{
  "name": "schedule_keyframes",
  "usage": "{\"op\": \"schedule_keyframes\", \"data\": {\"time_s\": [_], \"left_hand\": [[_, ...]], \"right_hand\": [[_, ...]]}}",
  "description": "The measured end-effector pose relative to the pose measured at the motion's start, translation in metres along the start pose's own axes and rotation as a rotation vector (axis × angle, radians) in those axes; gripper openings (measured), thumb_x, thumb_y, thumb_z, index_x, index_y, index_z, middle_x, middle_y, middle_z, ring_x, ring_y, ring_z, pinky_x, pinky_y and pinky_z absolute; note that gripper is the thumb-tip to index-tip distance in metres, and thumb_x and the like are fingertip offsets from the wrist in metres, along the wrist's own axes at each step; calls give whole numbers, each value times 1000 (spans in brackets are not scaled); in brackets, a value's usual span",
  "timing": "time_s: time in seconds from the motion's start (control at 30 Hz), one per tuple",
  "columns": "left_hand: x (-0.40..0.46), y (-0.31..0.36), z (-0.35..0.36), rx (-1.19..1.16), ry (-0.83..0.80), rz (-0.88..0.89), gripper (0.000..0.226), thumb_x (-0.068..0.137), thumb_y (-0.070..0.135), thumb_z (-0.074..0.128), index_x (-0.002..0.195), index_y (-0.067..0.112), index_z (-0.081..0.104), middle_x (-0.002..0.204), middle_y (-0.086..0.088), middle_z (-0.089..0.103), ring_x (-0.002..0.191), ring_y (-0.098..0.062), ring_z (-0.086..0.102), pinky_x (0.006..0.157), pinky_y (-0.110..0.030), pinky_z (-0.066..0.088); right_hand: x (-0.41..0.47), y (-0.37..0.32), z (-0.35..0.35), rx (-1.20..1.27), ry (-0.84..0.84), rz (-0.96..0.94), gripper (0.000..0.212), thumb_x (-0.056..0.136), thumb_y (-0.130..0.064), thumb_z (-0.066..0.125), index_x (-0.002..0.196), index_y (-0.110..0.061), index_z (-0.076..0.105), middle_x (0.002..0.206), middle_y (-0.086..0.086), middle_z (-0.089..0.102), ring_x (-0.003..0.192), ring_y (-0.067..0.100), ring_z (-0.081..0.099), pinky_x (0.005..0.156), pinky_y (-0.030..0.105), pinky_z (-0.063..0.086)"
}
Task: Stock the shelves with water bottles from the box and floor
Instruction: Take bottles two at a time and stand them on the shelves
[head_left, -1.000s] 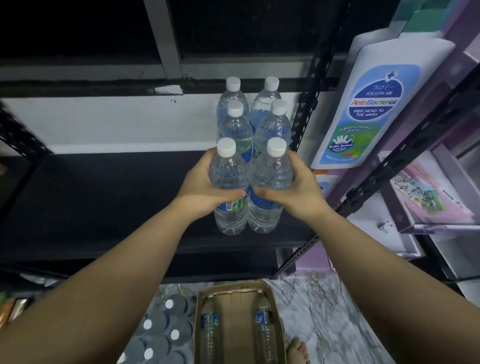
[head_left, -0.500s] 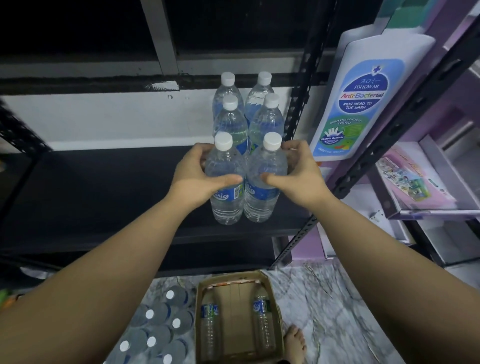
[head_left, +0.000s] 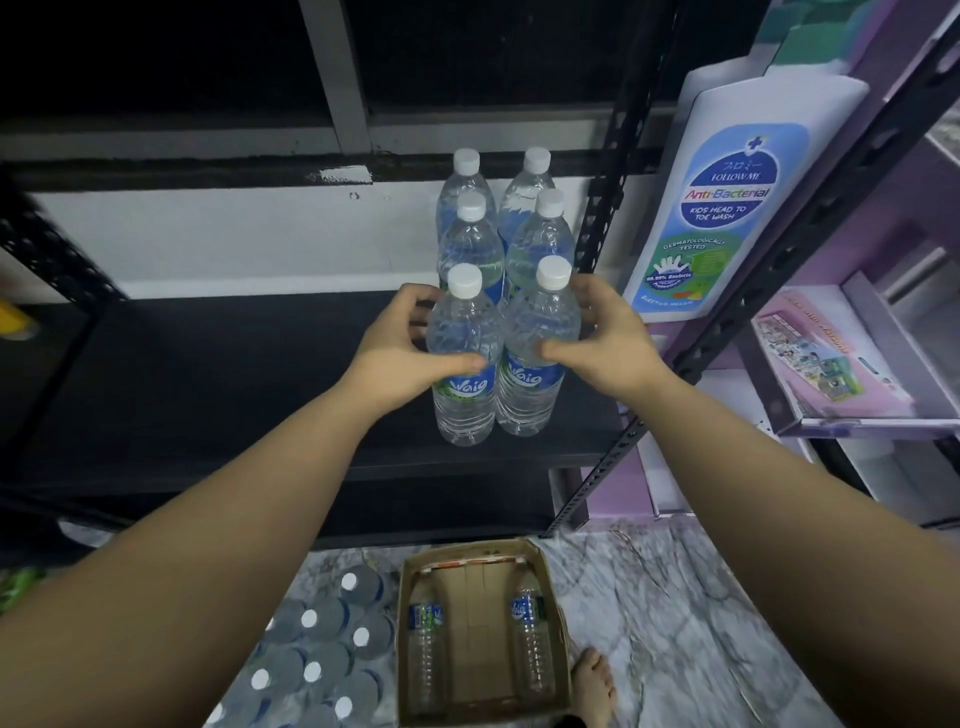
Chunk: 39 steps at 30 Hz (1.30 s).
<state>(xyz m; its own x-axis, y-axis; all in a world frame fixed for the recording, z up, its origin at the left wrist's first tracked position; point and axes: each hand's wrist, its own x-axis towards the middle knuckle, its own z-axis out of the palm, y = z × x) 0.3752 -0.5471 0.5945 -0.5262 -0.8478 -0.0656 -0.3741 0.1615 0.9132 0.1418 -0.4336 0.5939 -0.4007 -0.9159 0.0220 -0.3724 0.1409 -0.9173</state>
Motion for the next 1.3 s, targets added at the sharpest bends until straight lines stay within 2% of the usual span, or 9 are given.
{"op": "schedule_keyframes", "data": {"time_s": [0.17,0.37,0.57,0.77,0.9,1.03,1.17,1.23,1.3], "left_hand": [[6,-10,-3,-9,-84,0,100,60,28,100,145,41,50,123,9,70,109,-9,72,95,-38,61],[16,-13,1,-66,-70,27,96,63,22,100,146,36,53,123,6,70,108,-7,72,92,-35,62],[27,-13,10,-93,4,53,90,68,20,97,145,35,54,122,10,70,105,-3,71,85,-23,60],[35,-12,12,-91,-7,71,89,70,21,96,146,34,52,123,12,68,105,2,69,85,-21,59],[37,-11,14,-80,-14,82,86,72,22,95,144,35,52,124,12,67,106,0,69,87,-25,60],[36,-14,12,-73,-31,75,91,72,21,95,149,36,49,128,11,68,109,0,69,89,-25,60],[35,-16,5,-38,-47,77,92,71,23,96,150,38,50,127,10,70,111,-5,70,91,-30,60],[36,-16,2,-31,-54,77,90,71,23,95,149,37,51,126,8,71,112,-8,70,92,-33,60],[36,-15,0,-29,-57,78,90,71,22,95,149,36,52,126,7,71,112,-9,70,92,-32,60]], "right_hand": [[4,5,3,-7,-17,23,89,62,-29,101,137,-32,54,123,-9,72,108,8,73,95,36,61],[16,13,-2,-53,-23,-9,86,62,-32,94,139,-35,57,125,-11,73,117,13,70,103,48,57],[27,9,-4,-141,-3,19,95,44,-60,97,130,-39,61,126,-10,69,116,17,67,100,44,57],[34,2,-14,-214,-5,11,76,55,-38,103,123,-30,69,110,-12,75,101,9,71,91,31,58],[36,0,-14,-225,38,-9,72,61,-31,102,124,-27,68,113,-8,73,103,13,67,78,15,47],[37,1,-10,-249,40,2,80,57,-39,102,128,-27,65,117,-8,72,107,17,67,90,32,54],[35,1,-6,-271,52,4,89,54,-46,103,132,-26,64,122,-6,71,112,17,66,95,34,55],[34,1,-4,-273,65,1,89,55,-46,102,133,-24,65,121,-8,70,109,14,63,87,24,51],[35,3,-3,-264,81,-2,86,59,-42,102,134,-23,64,113,-13,67,103,10,59,73,5,40]]}}
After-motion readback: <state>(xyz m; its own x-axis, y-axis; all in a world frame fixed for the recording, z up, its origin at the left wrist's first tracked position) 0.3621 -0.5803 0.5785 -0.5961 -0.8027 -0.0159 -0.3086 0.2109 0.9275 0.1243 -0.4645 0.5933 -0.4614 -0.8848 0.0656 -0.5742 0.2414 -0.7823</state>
